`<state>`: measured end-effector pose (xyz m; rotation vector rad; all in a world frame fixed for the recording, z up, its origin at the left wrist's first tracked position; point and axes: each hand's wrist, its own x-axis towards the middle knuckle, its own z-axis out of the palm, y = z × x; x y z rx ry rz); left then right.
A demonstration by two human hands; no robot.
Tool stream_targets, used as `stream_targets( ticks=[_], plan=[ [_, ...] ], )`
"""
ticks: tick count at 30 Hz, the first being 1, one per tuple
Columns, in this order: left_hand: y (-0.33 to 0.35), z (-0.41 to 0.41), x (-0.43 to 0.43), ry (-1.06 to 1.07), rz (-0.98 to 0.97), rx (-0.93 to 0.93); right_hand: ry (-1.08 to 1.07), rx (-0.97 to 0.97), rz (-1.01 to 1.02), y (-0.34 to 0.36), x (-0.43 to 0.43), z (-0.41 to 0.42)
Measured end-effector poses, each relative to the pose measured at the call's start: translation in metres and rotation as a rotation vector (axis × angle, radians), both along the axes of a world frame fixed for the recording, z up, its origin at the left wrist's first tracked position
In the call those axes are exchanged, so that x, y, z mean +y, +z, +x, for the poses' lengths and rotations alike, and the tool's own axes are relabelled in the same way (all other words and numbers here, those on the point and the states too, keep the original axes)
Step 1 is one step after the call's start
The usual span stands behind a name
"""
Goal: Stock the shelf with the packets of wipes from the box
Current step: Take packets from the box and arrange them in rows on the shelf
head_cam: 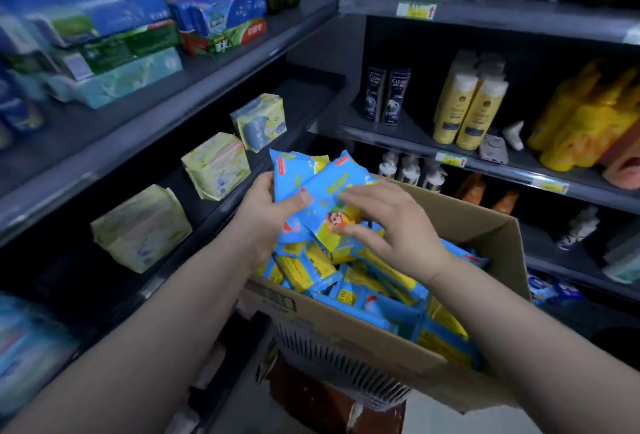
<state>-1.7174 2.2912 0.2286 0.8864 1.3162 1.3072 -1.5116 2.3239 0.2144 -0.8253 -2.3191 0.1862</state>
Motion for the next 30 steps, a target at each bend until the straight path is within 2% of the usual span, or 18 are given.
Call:
stream_targets(
  ticks=[2,5,8,10,17,23,27,30],
  plan=[
    [0.008,-0.019,-0.011,-0.009,0.037,0.080,-0.041,-0.035,-0.057,0.009,0.007,-0.009],
    [0.024,-0.043,-0.034,-0.039,0.057,0.218,0.039,-0.179,-0.054,0.026,0.010,-0.036],
    [0.034,-0.070,-0.059,0.022,0.081,0.200,0.154,-0.260,0.012,0.047,0.004,-0.076],
    [0.043,-0.090,-0.080,0.064,0.087,0.236,0.222,-0.276,0.048,0.061,-0.003,-0.106],
    [0.072,-0.164,-0.170,0.284,0.087,0.354,0.407,-0.292,-0.050,0.101,-0.048,-0.218],
    [0.099,-0.232,-0.259,0.430,0.116,0.518,0.581,-0.171,-0.310,0.120,-0.103,-0.293],
    [0.124,-0.285,-0.326,0.503,0.072,0.758,0.628,-0.153,-0.321,0.133,-0.128,-0.339],
    [0.143,-0.320,-0.363,0.559,-0.068,0.964,0.648,-0.066,-0.317,0.145,-0.142,-0.374]
  ],
)
